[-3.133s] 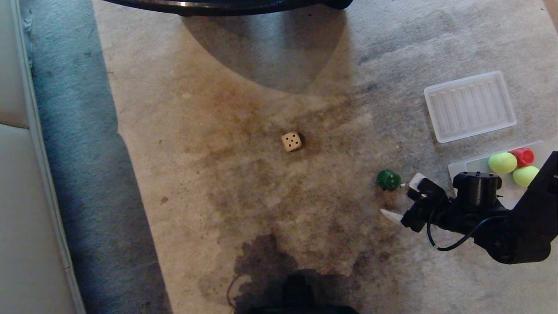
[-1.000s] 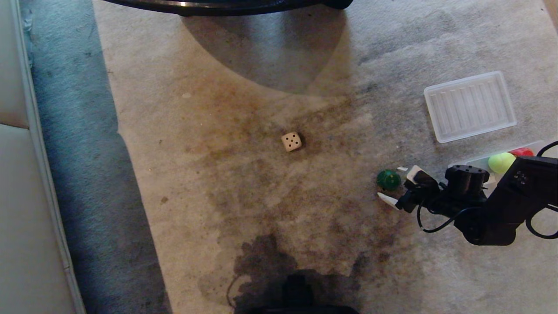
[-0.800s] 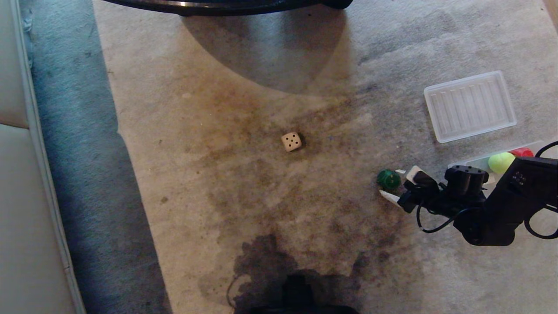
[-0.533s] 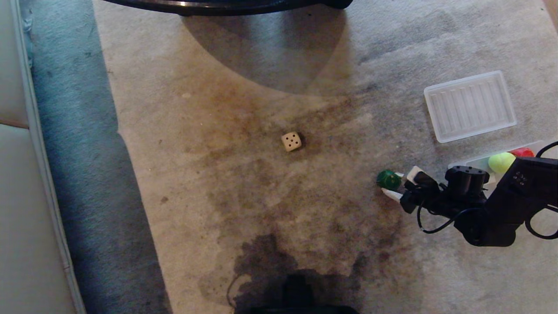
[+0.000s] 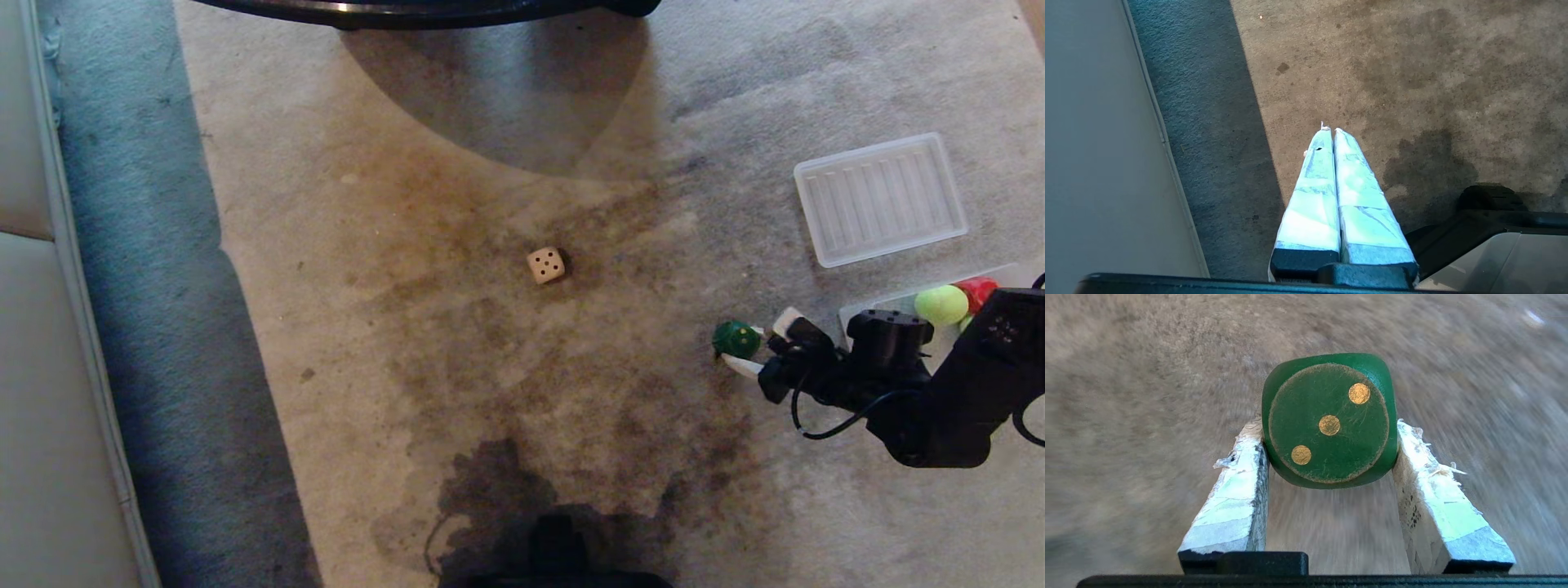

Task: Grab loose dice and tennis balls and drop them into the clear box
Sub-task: Pick up toys out of the box, then put the toys in the box

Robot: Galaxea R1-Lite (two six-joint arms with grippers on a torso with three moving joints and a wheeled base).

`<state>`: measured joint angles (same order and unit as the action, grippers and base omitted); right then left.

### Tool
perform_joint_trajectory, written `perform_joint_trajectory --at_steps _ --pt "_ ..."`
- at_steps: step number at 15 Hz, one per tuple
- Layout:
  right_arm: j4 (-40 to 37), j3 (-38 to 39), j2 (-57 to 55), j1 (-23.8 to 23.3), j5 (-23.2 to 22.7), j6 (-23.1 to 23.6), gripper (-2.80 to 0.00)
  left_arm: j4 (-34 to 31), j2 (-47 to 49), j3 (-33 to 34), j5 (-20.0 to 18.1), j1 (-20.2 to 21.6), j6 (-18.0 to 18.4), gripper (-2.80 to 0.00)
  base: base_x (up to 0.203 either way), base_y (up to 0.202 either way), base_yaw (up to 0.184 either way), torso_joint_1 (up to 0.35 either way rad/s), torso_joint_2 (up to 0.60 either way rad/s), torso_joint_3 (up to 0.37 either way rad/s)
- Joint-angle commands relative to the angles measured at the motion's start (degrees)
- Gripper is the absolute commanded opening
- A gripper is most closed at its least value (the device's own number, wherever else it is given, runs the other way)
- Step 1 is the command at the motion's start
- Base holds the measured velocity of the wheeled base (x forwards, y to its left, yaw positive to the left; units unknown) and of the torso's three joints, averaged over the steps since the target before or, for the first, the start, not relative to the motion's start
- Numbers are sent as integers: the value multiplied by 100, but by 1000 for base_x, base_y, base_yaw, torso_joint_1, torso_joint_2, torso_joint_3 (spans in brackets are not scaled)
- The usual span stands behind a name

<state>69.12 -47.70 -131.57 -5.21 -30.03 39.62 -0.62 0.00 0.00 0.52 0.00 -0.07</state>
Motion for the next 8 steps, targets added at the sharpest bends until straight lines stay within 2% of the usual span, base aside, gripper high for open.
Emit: perform_joint_trajectory --at_steps 1,3,5,8 --pt "2 596 777 1 403 -344 -280 1 0 9 0 0 -1 -280 0 0 0 0 0 0" --pt "-161 840 1024 0 783 -804 -280 1 0 0 0 0 -1 -280 0 0 0 0 0 0" --pt "-568 1148 1727 -26 1154 -1555 -280 1 0 1 7 0 -1 -280 0 0 0 0 0 0" --pt "-945 1373 2284 -509 1418 -2594 -280 1 0 9 0 0 -1 -280 0 0 0 0 0 0"
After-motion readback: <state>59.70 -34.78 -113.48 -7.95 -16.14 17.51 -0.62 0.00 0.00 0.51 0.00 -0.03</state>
